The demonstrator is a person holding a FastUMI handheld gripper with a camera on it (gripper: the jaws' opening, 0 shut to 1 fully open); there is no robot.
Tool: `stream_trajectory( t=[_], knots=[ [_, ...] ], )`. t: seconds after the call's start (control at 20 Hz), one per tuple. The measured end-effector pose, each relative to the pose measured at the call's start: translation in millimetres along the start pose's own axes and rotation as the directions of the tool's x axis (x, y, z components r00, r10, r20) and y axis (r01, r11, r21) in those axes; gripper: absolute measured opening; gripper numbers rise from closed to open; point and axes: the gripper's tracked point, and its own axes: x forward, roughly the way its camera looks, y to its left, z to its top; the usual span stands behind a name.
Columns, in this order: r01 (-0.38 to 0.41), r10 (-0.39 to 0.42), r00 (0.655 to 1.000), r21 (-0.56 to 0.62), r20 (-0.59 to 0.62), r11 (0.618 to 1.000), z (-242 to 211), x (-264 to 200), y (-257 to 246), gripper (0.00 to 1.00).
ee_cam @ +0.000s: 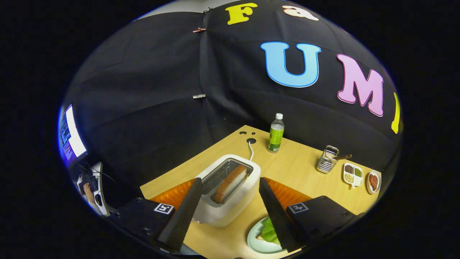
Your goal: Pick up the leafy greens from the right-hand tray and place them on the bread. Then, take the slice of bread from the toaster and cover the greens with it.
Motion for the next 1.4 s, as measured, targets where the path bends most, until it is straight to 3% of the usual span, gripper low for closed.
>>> stream_trajectory(
  t=[0.65,0.8,1.05,1.2,1.4],
  knots=[
    [0.155,-0.158,0.982,-0.041,-0.104,0.987,-31,71,-7,0.96],
    [0.164,-0.167,0.978,-0.035,-0.126,0.986,-37,80,-8,0.80],
    [0.191,-0.192,0.971,-0.021,-0.143,0.981,-41,83,-7,0.29],
    [0.182,-0.174,0.972,0.035,-0.156,0.983,-40,85,-2,0.18],
    [0.136,-0.125,0.980,0.063,-0.152,0.989,-33,83,-2,0.14]
  ],
)
